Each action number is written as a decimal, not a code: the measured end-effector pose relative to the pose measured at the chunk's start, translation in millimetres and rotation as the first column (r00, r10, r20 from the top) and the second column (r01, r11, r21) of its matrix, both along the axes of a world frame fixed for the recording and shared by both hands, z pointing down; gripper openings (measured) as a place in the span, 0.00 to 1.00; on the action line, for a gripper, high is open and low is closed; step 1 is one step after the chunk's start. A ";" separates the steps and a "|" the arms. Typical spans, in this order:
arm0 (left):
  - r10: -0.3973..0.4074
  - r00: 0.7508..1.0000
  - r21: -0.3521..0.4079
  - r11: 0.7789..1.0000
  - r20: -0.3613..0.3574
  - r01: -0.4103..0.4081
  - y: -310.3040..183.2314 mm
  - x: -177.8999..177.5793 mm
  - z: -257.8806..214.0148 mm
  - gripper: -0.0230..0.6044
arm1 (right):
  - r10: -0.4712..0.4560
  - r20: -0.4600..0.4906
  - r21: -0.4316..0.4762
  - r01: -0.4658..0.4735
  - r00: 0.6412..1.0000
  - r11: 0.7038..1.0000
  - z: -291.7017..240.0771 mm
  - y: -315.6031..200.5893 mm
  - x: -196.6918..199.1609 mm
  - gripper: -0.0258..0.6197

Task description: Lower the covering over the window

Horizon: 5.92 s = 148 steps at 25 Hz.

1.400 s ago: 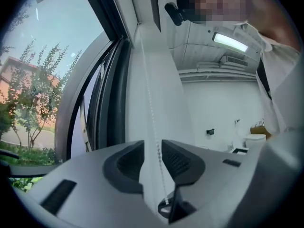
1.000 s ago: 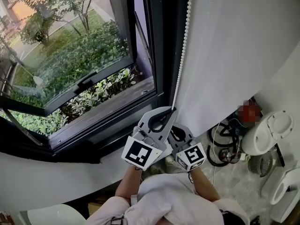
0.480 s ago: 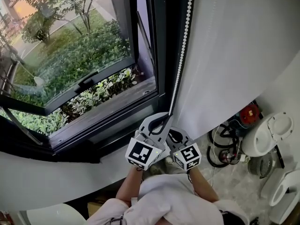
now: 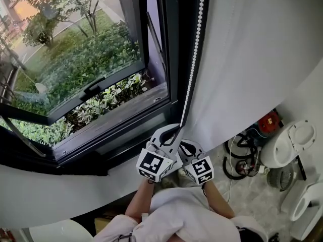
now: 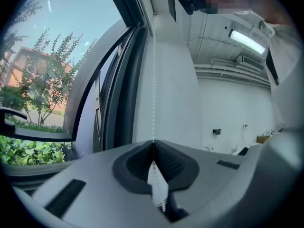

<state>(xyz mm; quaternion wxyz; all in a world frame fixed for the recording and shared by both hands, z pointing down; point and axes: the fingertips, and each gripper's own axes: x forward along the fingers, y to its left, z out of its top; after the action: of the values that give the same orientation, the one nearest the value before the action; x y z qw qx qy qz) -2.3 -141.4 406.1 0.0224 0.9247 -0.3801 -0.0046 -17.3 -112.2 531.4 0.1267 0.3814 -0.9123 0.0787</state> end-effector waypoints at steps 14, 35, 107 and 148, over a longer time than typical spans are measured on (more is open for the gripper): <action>-0.008 0.999 -0.076 0.997 0.037 0.011 -1.0 -2.6 48.1 0.06 | 0.054 0.084 0.133 -0.065 0.995 0.989 -82.6 -1.1 40.1 0.21; 0.023 0.999 -0.160 0.987 0.027 -0.019 10.3 11.2 112.1 0.06 | -0.015 0.174 0.417 -0.060 0.985 0.907 -207.2 -29.0 12.5 0.07; 0.101 0.992 0.204 0.975 -0.080 -0.083 8.8 -5.7 -114.9 0.24 | -0.026 0.169 0.184 -0.006 0.985 0.983 -101.2 -21.6 6.8 0.04; 0.051 0.998 0.053 0.997 -0.024 -0.050 -19.5 11.8 -25.9 0.07 | -0.028 0.015 -0.071 0.029 1.000 0.997 9.3 -27.8 1.9 0.04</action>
<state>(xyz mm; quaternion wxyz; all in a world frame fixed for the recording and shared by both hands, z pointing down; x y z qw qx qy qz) 9.5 -160.9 380.2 0.0031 0.9341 -0.3560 -0.0259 -15.4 -139.9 540.7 0.1350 0.3633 -0.9150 0.1117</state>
